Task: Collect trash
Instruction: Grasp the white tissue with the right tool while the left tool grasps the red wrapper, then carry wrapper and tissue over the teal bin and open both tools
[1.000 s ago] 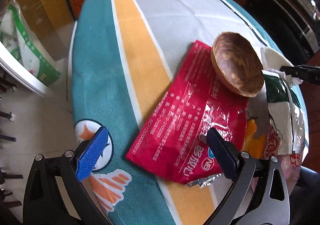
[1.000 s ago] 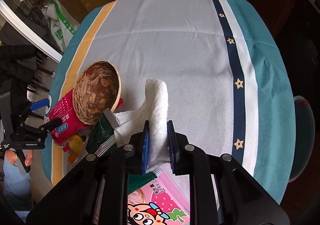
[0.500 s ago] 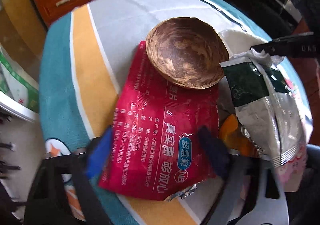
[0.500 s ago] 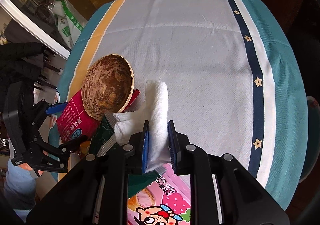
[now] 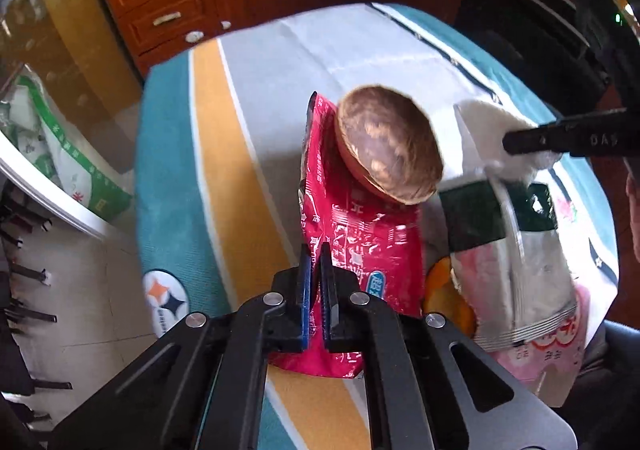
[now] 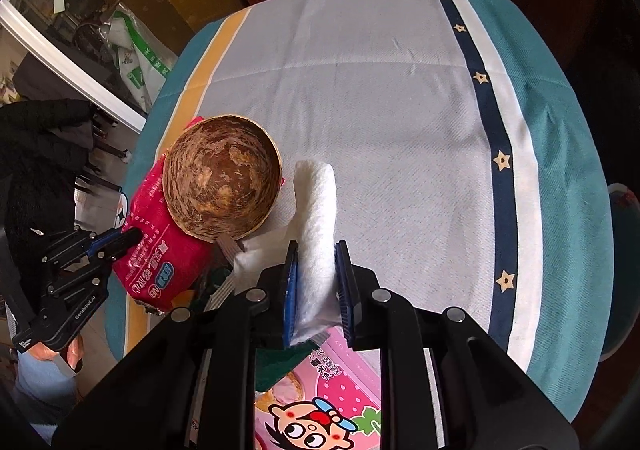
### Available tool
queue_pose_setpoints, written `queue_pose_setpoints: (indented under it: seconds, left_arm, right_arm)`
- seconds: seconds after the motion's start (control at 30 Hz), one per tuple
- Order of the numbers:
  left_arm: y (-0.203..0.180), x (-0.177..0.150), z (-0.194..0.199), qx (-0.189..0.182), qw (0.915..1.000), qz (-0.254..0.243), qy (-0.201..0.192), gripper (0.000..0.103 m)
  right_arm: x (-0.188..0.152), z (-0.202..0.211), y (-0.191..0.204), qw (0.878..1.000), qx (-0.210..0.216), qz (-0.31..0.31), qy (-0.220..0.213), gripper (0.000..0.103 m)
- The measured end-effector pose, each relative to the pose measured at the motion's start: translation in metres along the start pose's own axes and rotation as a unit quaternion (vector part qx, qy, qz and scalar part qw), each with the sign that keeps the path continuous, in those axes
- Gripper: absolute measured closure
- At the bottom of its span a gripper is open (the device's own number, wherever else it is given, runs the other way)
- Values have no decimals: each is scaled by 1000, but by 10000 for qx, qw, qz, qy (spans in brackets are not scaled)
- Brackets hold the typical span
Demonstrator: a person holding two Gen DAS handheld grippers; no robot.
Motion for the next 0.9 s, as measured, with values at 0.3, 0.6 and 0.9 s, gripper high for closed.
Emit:
queue_pose_setpoints:
  seconds: [0.3,0.6,0.9]
  left_arm:
    - [2,13,60,359,9977,132,-564,99]
    - [-20,38,95,399,9948,-60,-938,99]
    - [-98,77,93,-202,9925,-651,-1011,98]
  right_arm:
    - [-2,41,-3,9985,156,-21,-522,87]
    - [-15,79,-25,9953,246,-213,-907,87]
    - [-32,120,-68,9886,168,-689,-1325,87]
Point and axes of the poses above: each gripper's, at about its wrist camera, not at the fingertips, and z roughly against the way its jaws point, y to its left, x to its top, the point moved 1 cm from there along -z, roughly the way its jaws point, and after that the axes turned 2 degrees about -y, right-handed, at the moved point
